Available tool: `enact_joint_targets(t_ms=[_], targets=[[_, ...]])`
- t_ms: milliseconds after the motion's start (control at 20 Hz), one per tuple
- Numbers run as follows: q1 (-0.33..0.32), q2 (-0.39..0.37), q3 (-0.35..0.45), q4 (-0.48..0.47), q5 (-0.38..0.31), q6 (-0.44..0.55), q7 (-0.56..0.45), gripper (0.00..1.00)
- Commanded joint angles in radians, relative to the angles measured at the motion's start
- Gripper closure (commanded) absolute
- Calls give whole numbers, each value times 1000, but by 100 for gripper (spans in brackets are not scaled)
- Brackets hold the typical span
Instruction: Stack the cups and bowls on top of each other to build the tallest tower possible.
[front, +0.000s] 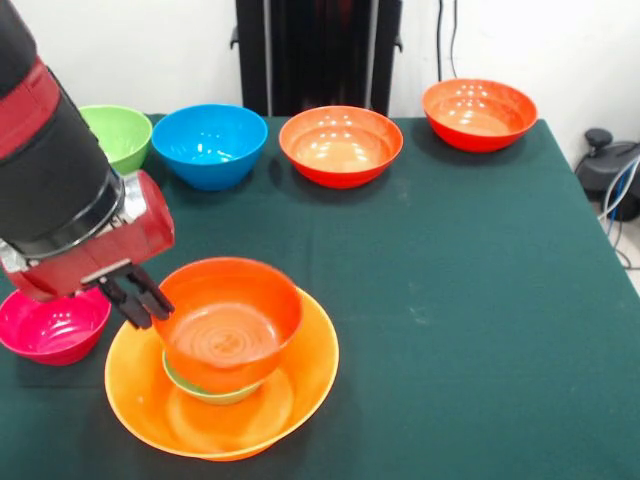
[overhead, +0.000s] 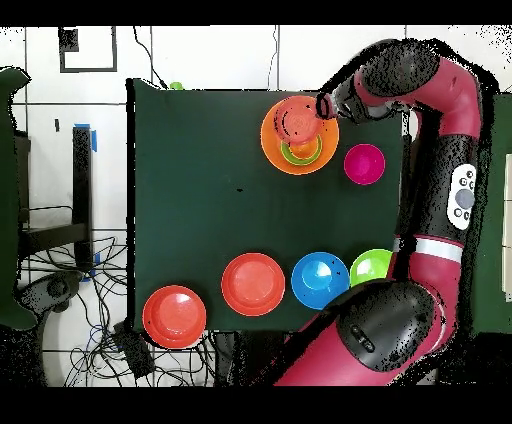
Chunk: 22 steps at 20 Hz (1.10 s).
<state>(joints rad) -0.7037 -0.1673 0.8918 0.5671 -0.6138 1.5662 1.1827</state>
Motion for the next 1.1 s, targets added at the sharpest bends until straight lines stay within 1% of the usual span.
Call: enact_joint_targets(t_ms=[50,150,350,500,700,800,1100], targets=[[30,6,-15,-101,-142,92,-429,100],[26,8,-26,-87,-144,97,-431,100],[30,12,-29,-94,-169,111,-445,100],[29,16,-20,-111,-188,123,-471,100],[27,18,-6,-141,-208,166,-503,100],[23,23,0,-141,-201,177,-501,100],[12,38,-1,-86,-117,193,-436,100]])
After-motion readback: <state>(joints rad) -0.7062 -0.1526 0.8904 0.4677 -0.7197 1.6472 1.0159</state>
